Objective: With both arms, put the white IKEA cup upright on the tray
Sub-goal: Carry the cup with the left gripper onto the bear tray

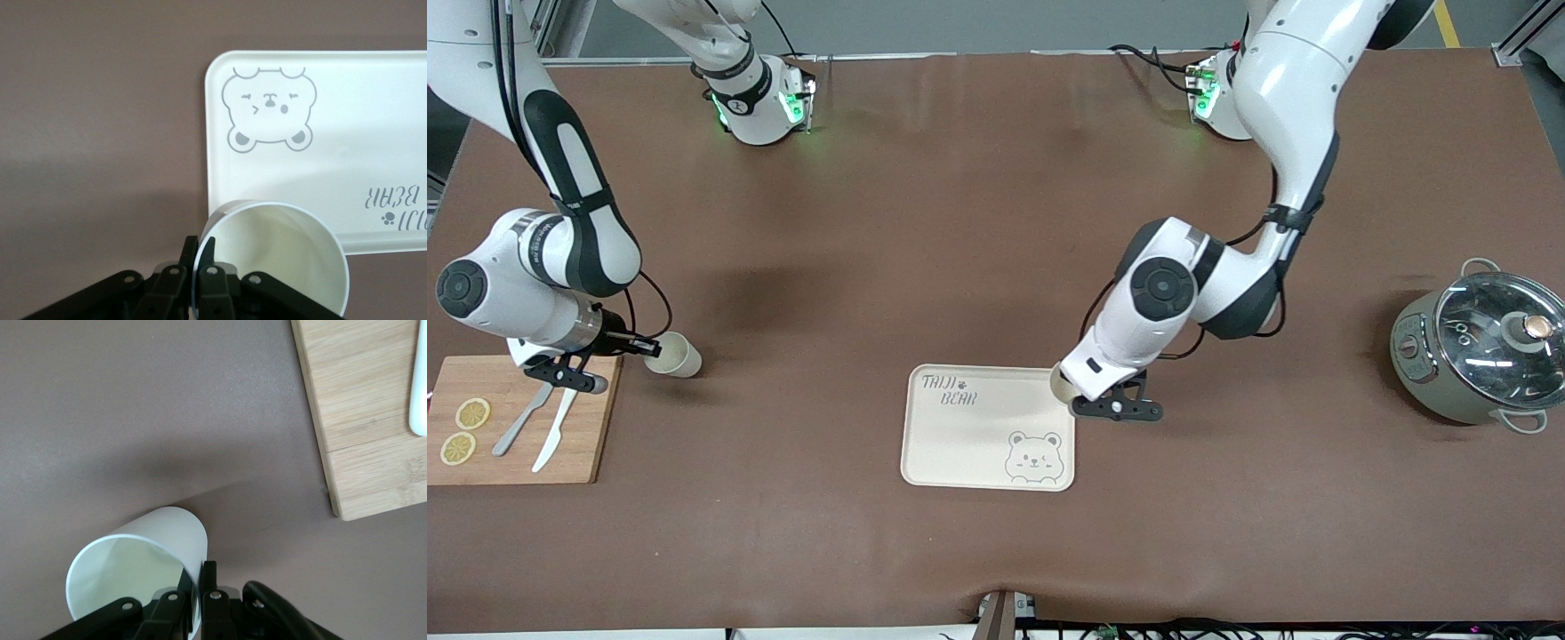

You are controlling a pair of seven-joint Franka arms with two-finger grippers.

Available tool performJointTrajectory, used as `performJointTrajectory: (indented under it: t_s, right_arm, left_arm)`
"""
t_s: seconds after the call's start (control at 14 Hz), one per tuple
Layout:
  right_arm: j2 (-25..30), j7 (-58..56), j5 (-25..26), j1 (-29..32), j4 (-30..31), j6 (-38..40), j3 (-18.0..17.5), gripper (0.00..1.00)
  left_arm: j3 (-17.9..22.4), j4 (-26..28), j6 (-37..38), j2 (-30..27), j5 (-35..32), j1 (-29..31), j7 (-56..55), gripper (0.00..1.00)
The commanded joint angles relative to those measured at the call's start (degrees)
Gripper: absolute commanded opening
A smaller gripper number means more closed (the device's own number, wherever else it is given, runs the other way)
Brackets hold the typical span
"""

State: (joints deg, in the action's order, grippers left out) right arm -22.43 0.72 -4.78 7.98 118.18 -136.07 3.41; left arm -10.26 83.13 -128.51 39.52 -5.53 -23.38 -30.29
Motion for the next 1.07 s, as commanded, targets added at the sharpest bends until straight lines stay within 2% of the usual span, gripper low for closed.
performJointTrajectory:
  t_s: [0.0, 0.21, 0.36, 0.5, 0.71, 1.0]
  right_arm:
    - [0.55, 0.34, -0.93, 0.28, 0.47, 0.01, -0.42, 0.00]
    - [0.46, 0.07, -0.93, 0.36, 0.03, -0.07, -0.42, 0.00]
    - [1.16, -0.10, -0.93, 0.28, -0.41, 2.11, -0.33, 0.00]
    - [0.90, 0.16, -0.93, 0.28, -3.47, 6.76, -0.33, 0.00]
    - [1.51, 0.34, -0.93, 0.10, -4.88, 8.71, -0.42, 0.00]
    - [1.43, 0.51, -0.93, 0.10, -11.65, 19.94, -0.33, 0.00]
  left_arm:
    - [1.11, -1.74, -3.38, 2.75, -1.85, -2.11, -3.53, 0.00]
    - [1.11, -1.30, -10.34, 5.56, -1.94, -2.90, -5.12, 0.00]
    - [1.11, -1.39, -11.84, 6.62, -1.85, -3.08, -5.21, 0.00]
    - [1.20, -1.48, -12.81, 7.33, -1.85, -3.16, -5.21, 0.00]
    - [1.20, -1.39, -13.08, 7.33, -1.85, -3.16, -5.21, 0.00]
    - [1.29, -1.39, -13.17, 7.33, -1.94, -3.16, -5.39, 0.00]
